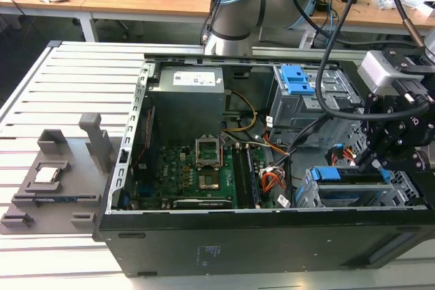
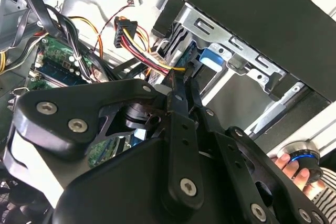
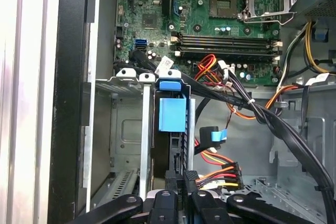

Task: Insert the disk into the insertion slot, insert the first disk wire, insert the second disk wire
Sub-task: 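Insert the first disk wire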

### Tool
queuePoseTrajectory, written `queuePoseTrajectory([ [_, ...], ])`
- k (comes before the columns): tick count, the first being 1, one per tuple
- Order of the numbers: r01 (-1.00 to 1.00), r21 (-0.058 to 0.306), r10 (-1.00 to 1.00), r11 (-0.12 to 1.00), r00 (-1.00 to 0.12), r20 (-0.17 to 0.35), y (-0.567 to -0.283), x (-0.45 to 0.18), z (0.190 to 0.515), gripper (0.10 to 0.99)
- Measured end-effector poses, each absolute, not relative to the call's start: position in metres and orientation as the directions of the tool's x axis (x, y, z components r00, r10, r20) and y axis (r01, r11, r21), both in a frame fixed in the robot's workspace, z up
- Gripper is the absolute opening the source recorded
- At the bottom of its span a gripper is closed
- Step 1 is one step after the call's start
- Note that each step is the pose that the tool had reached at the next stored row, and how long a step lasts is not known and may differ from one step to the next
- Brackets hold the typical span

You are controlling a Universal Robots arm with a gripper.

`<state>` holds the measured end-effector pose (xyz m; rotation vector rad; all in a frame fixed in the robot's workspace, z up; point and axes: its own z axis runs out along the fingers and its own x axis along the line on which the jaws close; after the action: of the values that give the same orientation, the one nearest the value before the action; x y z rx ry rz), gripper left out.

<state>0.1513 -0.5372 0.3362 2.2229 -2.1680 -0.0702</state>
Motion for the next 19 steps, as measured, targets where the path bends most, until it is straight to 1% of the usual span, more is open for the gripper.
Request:
queuePoseTrajectory([
  [8, -0.998, 0.057, -1.000, -0.025, 0.024, -0.008, -0.537, 0.150, 0.335, 0.169],
  [9, -0.998, 0.057, -1.000, -0.025, 0.024, -0.009, -0.537, 0.150, 0.334, 0.180],
  [10, -0.998, 0.057, -1.000, -0.025, 0.024, -0.009, -0.537, 0.150, 0.334, 0.243],
  [12, -0.998, 0.057, -1.000, -0.025, 0.024, -0.007, -0.537, 0.150, 0.335, 0.243],
  [15, -0.998, 0.057, -1.000, -0.025, 0.024, -0.006, -0.537, 0.150, 0.342, 0.243],
  [19, -0.998, 0.057, -1.000, -0.025, 0.024, -0.005, -0.537, 0.150, 0.359, 0.243],
])
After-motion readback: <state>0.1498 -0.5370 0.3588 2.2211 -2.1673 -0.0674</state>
